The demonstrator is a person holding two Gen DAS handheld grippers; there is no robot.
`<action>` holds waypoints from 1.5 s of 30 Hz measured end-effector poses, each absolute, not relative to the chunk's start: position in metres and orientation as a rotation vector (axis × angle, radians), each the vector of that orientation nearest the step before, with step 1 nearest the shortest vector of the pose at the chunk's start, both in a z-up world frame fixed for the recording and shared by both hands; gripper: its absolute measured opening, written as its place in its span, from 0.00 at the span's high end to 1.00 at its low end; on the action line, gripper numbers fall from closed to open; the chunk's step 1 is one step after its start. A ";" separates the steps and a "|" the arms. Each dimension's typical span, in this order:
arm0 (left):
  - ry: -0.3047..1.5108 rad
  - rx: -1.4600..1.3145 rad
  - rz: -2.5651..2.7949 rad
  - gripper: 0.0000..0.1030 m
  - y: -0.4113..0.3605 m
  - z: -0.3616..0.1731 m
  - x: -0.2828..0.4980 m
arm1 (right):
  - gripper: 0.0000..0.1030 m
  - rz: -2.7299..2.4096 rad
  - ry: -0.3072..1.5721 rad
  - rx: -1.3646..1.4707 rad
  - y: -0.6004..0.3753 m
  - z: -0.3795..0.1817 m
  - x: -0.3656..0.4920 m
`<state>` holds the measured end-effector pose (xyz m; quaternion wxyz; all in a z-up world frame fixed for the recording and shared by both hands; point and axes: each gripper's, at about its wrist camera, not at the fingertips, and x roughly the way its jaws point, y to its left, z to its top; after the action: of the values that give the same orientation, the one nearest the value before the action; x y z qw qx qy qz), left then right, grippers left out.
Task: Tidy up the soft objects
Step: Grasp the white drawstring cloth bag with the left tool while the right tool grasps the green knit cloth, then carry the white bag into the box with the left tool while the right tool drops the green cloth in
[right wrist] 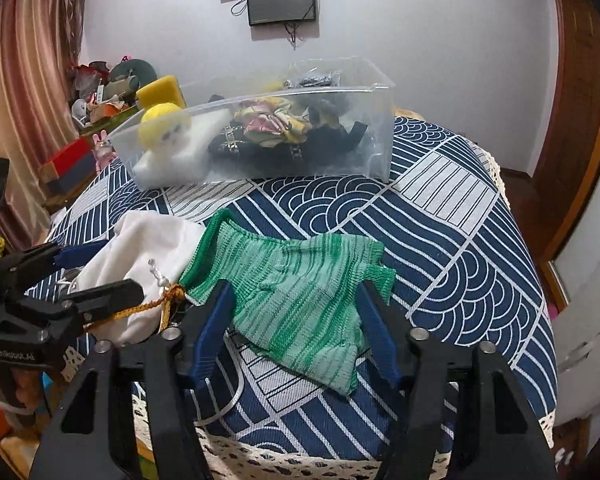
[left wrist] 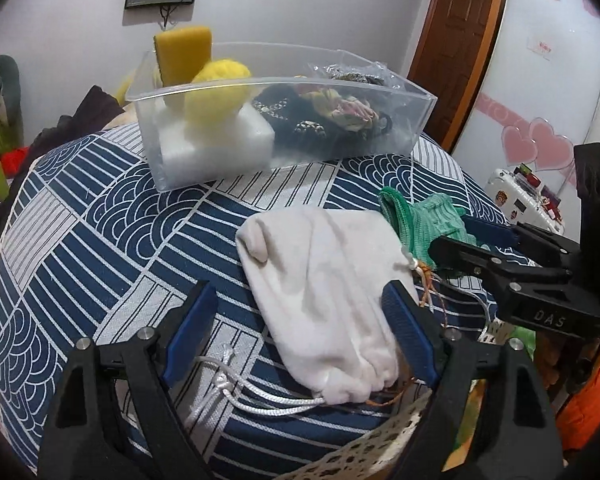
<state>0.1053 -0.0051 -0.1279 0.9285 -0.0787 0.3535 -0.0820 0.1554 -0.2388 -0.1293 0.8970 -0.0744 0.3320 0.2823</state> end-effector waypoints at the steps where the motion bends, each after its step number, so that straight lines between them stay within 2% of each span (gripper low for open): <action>1: 0.721 -0.158 -0.176 0.33 -0.007 -0.128 0.105 | 0.52 0.582 0.686 -0.154 -0.239 -0.129 0.156; 8: 0.728 -0.147 -0.256 0.76 -0.018 -0.125 0.103 | 0.71 0.582 0.673 -0.134 -0.239 -0.127 0.152; 10: 0.727 -0.149 -0.258 0.81 -0.017 -0.123 0.101 | 0.81 0.595 0.669 -0.121 -0.241 -0.124 0.150; 11: 0.724 -0.143 -0.255 0.83 -0.017 -0.122 0.100 | 0.83 0.602 0.669 -0.114 -0.241 -0.123 0.149; 16: 0.693 -0.133 -0.231 0.88 -0.012 -0.113 0.094 | 0.87 0.615 0.653 -0.104 -0.239 -0.115 0.148; 31: 0.496 -0.147 -0.141 0.89 0.020 -0.043 0.091 | 0.88 0.626 0.502 -0.081 -0.232 -0.064 0.152; 45: 0.384 -0.153 -0.099 0.89 0.028 0.010 0.151 | 0.88 0.647 0.400 -0.047 -0.210 -0.024 0.185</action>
<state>0.1507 0.0278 0.0105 0.9775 -0.0759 0.1907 -0.0491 0.1848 -0.2099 -0.0239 0.9282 -0.0231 0.1951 0.3160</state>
